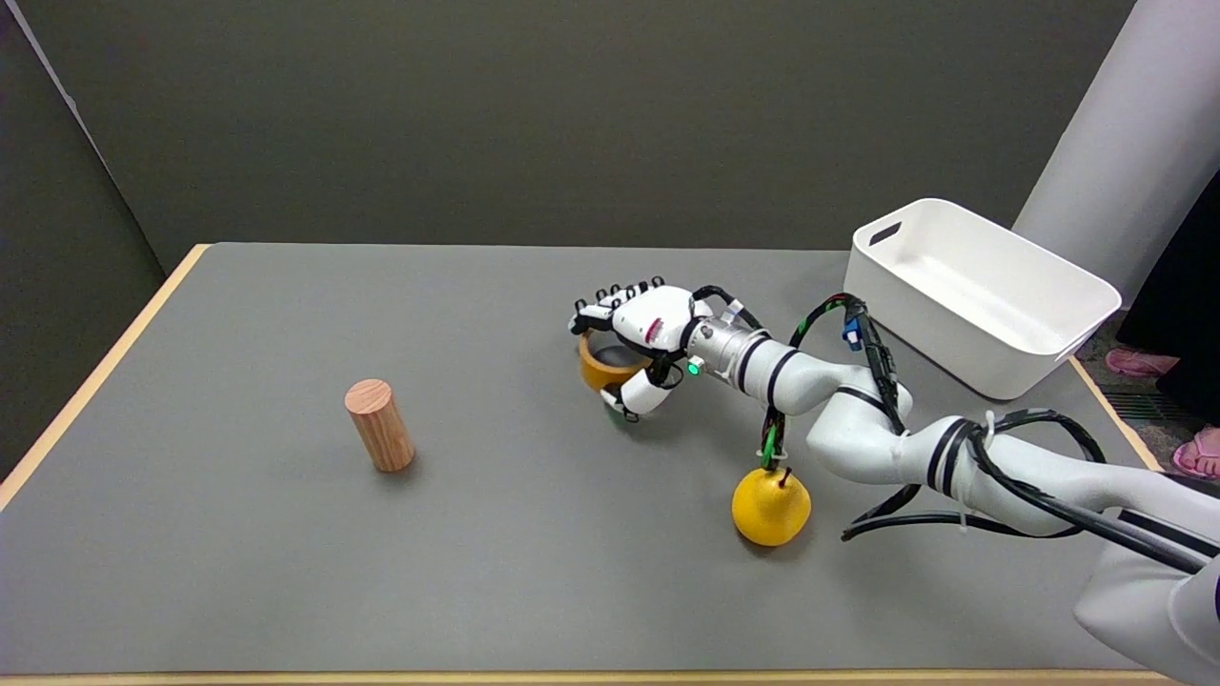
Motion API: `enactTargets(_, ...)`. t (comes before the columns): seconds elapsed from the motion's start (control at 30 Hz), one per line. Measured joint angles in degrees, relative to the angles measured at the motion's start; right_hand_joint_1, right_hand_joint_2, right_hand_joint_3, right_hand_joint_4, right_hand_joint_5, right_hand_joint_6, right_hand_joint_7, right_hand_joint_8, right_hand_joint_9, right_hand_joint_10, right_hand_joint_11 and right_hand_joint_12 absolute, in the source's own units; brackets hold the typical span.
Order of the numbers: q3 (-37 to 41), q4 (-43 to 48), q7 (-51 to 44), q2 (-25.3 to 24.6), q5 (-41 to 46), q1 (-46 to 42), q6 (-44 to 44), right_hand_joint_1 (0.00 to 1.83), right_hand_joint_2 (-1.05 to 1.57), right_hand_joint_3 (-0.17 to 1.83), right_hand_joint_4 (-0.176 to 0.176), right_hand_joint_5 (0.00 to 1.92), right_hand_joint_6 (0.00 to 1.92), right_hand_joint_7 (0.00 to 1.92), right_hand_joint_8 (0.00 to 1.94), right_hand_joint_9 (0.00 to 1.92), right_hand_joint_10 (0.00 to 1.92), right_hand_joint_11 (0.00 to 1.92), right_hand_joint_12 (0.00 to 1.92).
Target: Pick up yellow tape.
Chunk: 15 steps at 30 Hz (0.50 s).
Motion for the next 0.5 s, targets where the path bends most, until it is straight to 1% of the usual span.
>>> enactTargets(0.03,0.0,0.0,0.0,0.0,0.0,0.0,0.2,1.0,1.01,0.68,0.046,0.33,1.24,0.59,1.11,0.62,1.15,0.6,1.57)
enactTargets(0.07,0.1,0.0,0.0,-0.1,0.1,-0.1,0.4,1.08,1.2,0.32,-0.103,0.46,1.51,0.58,1.46,0.67,1.18,0.66,1.6)
enactTargets(0.1,0.1,0.1,0.0,-0.1,0.1,-0.1,0.6,1.12,1.29,0.15,-0.176,0.52,1.64,0.58,1.63,0.69,1.19,0.69,1.61)
enactTargets(0.23,0.2,0.2,0.1,-0.2,0.3,-0.3,1.3,1.14,1.25,0.19,-0.176,0.55,1.61,0.61,1.61,0.75,1.26,0.75,1.64)
enactTargets(0.3,0.2,0.3,0.1,-0.2,0.3,-0.4,1.5,1.15,1.26,0.12,-0.176,0.59,1.56,0.64,1.57,0.8,1.21,0.81,1.66)
enactTargets(0.5,0.9,0.7,-0.1,-0.2,0.2,-0.8,2.5,1.16,1.21,0.19,-0.176,0.62,1.53,0.67,1.54,0.82,1.26,0.86,1.74)
